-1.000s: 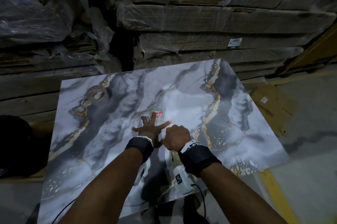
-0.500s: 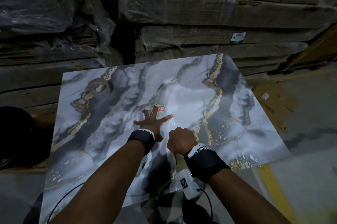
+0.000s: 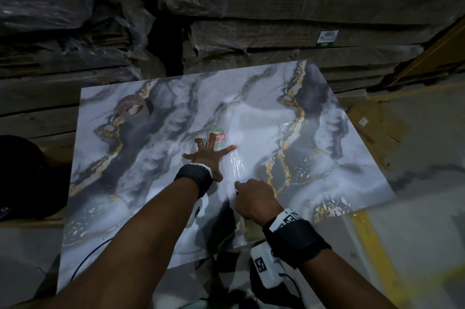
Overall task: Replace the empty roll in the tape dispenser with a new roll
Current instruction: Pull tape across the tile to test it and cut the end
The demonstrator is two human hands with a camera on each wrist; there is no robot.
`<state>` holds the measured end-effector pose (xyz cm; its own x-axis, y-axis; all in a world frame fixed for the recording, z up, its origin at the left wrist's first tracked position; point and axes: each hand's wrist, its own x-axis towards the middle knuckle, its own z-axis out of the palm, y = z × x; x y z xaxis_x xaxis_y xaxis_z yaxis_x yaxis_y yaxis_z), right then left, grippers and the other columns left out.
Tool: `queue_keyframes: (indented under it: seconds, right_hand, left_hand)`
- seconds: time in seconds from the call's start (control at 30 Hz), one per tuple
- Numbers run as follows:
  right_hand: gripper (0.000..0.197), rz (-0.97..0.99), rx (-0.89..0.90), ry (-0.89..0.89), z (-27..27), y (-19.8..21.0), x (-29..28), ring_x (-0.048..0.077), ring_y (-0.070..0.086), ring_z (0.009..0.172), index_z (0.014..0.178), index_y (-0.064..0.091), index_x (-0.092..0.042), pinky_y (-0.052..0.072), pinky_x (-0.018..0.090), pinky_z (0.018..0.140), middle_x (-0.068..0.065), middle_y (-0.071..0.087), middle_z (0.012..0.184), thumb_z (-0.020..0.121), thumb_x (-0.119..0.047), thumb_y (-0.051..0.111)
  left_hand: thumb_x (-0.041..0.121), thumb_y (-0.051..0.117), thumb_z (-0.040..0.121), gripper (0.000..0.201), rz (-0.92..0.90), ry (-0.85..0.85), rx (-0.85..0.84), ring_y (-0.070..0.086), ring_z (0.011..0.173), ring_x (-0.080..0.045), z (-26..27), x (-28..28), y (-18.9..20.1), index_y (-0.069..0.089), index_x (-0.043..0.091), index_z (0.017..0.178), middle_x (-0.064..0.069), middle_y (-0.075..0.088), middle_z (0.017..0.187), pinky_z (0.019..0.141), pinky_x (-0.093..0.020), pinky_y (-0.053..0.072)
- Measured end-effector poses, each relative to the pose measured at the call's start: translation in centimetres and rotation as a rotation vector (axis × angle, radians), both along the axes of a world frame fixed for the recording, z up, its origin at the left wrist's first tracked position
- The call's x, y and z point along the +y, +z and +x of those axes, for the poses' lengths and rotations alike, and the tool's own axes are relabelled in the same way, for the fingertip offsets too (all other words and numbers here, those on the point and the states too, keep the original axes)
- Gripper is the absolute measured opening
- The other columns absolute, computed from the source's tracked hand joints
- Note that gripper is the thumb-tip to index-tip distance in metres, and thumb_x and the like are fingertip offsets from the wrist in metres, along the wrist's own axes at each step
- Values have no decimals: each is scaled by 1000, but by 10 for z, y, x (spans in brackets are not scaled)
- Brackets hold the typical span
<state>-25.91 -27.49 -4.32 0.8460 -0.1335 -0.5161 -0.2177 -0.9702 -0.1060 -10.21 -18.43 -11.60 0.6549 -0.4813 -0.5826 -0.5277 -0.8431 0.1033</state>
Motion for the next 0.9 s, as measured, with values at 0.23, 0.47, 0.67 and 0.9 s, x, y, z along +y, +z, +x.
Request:
queue_keyframes:
  seconds: [0.23, 0.47, 0.67, 0.9]
  right_hand:
    - [29, -17, 68, -23, 18, 6, -2, 35, 69, 109, 116, 71, -9, 47, 31, 81, 12, 70, 119, 94, -24, 58]
    - [41, -6, -60, -149, 5, -12, 2, 39, 64, 112, 123, 63, -12, 49, 39, 93, 15, 64, 125, 104, -42, 44]
    - [42, -65, -74, -105, -2, -19, 9, 34, 56, 128, 142, 53, -14, 41, 41, 106, 12, 57, 142, 107, -30, 35]
    - [36, 11, -52, -108, 0, -20, 1, 34, 64, 115, 128, 62, -19, 49, 40, 94, 10, 67, 126, 101, -29, 40]
  left_hand:
    - [38, 76, 75, 114, 27, -29, -16, -10, 146, -54, 0, 1, -2, -7, 71, 146, -7, -21, 166, 97, -89, 24]
    - [39, 73, 82, 115, -69, -95, -185, -10, 153, -50, -22, 19, -12, -12, 46, 159, -11, -27, 167, 113, -77, 18]
    - [21, 56, 82, 95, -291, -621, -232, 9, 158, -35, -41, 35, -33, 10, 21, 164, -9, 3, 172, 123, -56, 21]
    - [30, 41, 85, 87, -291, -546, -133, 2, 159, -30, -44, 35, -40, 7, 19, 165, -3, -1, 172, 124, -54, 13]
